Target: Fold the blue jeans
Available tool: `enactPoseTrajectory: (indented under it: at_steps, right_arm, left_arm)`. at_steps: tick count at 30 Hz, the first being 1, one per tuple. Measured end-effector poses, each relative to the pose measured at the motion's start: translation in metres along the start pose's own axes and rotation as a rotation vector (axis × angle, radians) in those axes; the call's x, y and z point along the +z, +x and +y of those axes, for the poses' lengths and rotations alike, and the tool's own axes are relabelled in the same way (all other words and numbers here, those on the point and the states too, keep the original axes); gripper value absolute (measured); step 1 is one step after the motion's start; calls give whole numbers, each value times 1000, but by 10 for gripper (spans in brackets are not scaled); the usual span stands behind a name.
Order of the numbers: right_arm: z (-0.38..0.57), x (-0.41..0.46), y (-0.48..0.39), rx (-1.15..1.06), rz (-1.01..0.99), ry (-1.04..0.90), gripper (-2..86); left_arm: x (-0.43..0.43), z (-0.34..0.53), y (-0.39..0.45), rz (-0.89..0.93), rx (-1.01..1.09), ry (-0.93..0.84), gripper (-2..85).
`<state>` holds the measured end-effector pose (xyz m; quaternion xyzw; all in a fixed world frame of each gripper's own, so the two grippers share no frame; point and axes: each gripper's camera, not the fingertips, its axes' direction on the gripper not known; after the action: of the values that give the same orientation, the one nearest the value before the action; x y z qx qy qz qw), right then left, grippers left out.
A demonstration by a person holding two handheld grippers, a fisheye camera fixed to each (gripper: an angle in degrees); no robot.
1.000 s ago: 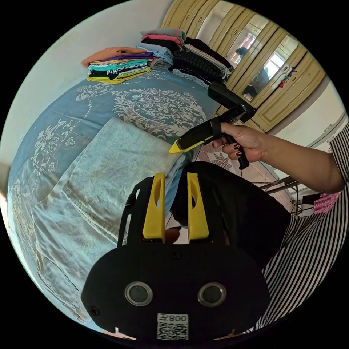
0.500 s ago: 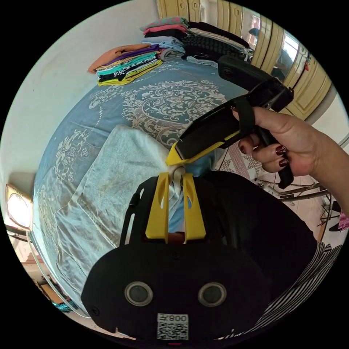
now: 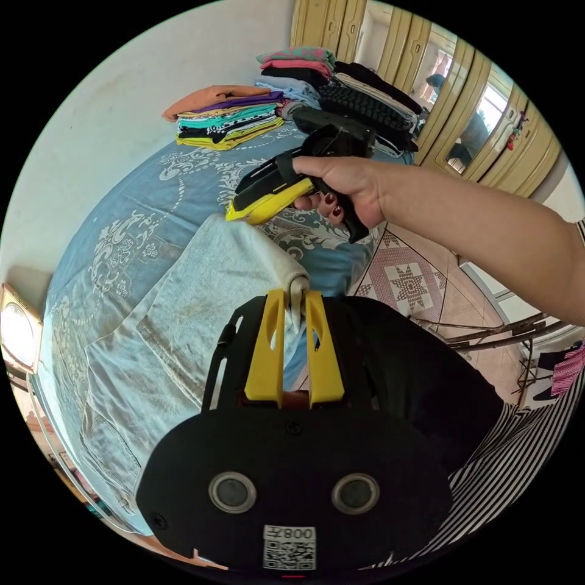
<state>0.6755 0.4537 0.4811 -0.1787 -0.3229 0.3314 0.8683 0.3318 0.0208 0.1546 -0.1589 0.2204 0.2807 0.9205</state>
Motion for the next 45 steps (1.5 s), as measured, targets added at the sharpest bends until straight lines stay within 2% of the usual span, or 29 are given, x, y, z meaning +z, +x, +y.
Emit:
enactPoseTrajectory:
  at_steps: [12, 18, 24, 32, 45]
  right_arm:
    - [-20, 58, -21, 94, -206, 22, 53]
    - [-8, 81, -93, 33, -265, 119, 35]
    - [-8, 136, -201, -77, -316, 149, 29]
    - [-23, 286, -380, -236, -268, 70, 27]
    - [-43, 591, -587, -311, -89, -134, 23]
  left_arm:
    - [-47, 70, -47, 33, -5, 53, 60]
    - [-101, 142, -103, 78, -65, 150, 59]
    - [-163, 246, -185, 152, -224, 278, 54]
    - [-227, 440, -312, 216, -519, 466, 42]
    - [-233, 731, -463, 319, -969, 637, 37]
